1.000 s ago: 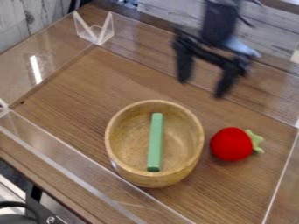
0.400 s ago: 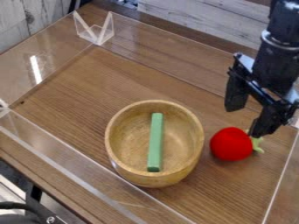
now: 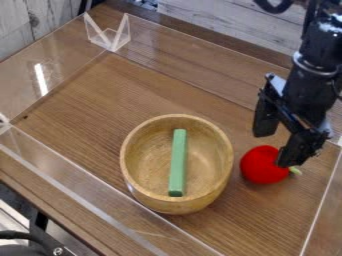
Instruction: Move the red object to the left side of the table
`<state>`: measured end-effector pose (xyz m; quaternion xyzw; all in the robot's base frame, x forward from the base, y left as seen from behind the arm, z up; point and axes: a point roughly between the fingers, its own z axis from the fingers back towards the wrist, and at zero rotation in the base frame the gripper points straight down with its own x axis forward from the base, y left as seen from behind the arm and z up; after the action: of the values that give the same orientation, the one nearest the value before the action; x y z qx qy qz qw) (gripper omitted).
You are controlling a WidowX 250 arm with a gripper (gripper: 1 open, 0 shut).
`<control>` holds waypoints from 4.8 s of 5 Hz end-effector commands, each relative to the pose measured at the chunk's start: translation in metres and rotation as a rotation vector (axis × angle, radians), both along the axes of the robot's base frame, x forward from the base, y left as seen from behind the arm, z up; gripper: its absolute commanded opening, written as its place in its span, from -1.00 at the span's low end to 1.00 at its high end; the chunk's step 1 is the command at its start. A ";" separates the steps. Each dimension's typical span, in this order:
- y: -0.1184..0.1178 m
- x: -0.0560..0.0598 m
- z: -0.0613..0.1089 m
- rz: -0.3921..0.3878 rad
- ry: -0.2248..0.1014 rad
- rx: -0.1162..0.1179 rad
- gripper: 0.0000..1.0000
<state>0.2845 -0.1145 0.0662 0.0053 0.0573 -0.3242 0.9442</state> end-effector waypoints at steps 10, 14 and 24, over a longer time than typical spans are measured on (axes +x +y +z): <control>-0.028 -0.009 -0.034 0.084 -0.295 0.034 1.00; -0.016 -0.016 -0.008 0.108 -0.391 0.001 -1.00; -0.014 -0.042 0.028 0.073 -0.451 -0.018 1.00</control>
<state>0.2413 -0.1258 0.0850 0.0723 -0.1423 -0.2803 0.9466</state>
